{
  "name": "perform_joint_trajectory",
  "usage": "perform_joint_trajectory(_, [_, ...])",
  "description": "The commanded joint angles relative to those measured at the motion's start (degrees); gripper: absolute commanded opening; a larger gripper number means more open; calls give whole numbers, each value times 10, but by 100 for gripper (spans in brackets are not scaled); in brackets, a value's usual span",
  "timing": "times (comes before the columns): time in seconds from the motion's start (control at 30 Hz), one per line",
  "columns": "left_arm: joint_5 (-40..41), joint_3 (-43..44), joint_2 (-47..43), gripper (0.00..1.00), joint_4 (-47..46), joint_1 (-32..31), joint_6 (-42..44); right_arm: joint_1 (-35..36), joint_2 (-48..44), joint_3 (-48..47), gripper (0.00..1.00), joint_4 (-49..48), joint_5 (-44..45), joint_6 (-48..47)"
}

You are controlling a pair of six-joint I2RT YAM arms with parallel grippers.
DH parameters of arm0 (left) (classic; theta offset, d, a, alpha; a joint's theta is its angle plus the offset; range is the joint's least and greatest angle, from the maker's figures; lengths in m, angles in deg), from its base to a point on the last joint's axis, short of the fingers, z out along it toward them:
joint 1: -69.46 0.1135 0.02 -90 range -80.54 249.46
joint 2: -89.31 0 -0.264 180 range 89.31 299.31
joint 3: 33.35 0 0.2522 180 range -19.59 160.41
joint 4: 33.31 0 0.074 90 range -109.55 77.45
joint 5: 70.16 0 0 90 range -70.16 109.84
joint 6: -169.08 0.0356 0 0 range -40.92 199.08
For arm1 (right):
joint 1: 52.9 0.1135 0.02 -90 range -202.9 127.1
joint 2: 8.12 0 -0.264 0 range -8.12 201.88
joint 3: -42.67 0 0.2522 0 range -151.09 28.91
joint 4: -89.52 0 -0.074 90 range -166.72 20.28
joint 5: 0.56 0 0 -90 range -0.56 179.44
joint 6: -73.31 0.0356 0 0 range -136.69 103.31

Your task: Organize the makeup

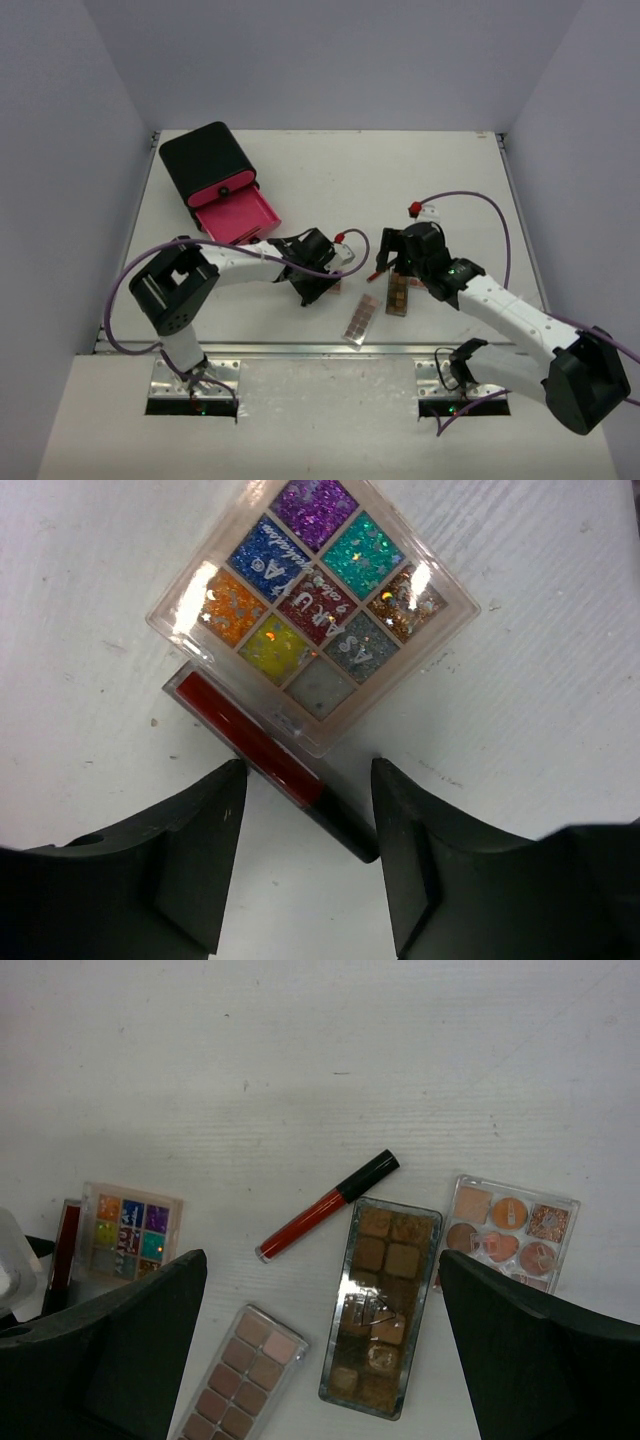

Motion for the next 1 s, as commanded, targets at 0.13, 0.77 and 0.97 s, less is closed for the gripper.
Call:
perform_joint_trajectory(0.13, [-32,-11,46,9,17,83,11,-2,-21,-1,99,-8,27,-7])
perform_joint_trajectory(0.77, [80,190,-189,0,88,97,99,-2,55,-51,99,-12,-21,28])
perform_joint_trajectory(0.97, [136,180,-207,0,104,172,145,-3,100,-59,98,-62,-102,73])
